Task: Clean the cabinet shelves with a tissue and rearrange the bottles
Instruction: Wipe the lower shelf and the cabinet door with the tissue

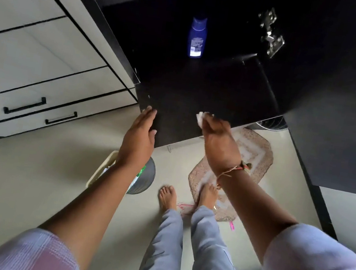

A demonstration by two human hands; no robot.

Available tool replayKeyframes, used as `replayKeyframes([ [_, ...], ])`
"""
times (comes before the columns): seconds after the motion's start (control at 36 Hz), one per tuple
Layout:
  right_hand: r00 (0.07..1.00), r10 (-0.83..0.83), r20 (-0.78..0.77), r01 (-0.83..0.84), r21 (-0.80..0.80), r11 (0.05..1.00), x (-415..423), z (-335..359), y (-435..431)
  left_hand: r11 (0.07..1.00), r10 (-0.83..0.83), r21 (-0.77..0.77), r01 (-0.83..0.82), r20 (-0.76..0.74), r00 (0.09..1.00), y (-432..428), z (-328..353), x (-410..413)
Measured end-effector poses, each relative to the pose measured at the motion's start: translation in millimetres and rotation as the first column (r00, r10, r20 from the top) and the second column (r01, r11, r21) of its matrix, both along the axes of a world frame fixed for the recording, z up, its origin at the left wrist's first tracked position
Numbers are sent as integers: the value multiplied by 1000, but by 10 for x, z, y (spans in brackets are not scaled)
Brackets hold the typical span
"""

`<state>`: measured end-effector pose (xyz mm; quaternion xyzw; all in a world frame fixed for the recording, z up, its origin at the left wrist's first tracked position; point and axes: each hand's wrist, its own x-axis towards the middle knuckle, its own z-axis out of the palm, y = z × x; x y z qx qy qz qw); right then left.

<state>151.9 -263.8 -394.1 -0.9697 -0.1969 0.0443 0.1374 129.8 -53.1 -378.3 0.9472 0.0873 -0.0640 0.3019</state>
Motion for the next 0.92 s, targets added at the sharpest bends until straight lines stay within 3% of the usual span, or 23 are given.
replayKeyframes([
  [0.06,973,-228,-43,228,-15,974,185,30,-330,999,-46,21,47,-48,998,-33,-21,62],
  [0.11,874,-442,-200,445,-33,895,365,0,-618,997,-59,43,63,-90,994,-43,-50,108],
  [0.19,885,-454,-99,439,-142,887,514,96,-670,996,-58,59,66,-129,990,-37,-85,134],
  [0.25,882,-458,-111,434,-183,882,538,146,-541,996,-54,59,62,-122,991,-35,-102,128],
  [0.31,868,-459,-189,444,-118,888,531,192,-275,997,-44,59,52,-117,992,-41,-120,114],
  [0.39,964,-195,-180,183,-81,980,501,88,156,996,1,89,9,-120,993,-71,-154,101],
  [0.44,973,4,-229,-12,-33,999,479,93,423,992,55,116,-41,-117,992,-88,-151,108],
  [0.5,948,196,-250,-182,81,980,456,163,623,987,118,118,-106,-108,987,-84,-137,125],
  [0.67,847,519,-118,-529,-82,845,515,-24,900,974,224,59,-217,-156,962,3,-153,138],
  [0.75,845,512,-154,-529,-104,842,655,-14,1014,974,225,57,-218,-201,953,54,-183,139],
  [0.83,900,410,-146,-423,-70,903,755,83,1134,975,219,89,-204,-222,950,69,-162,155],
  [0.92,941,312,-132,-330,-139,934,818,78,1183,975,180,170,-146,-205,962,68,-132,182],
])
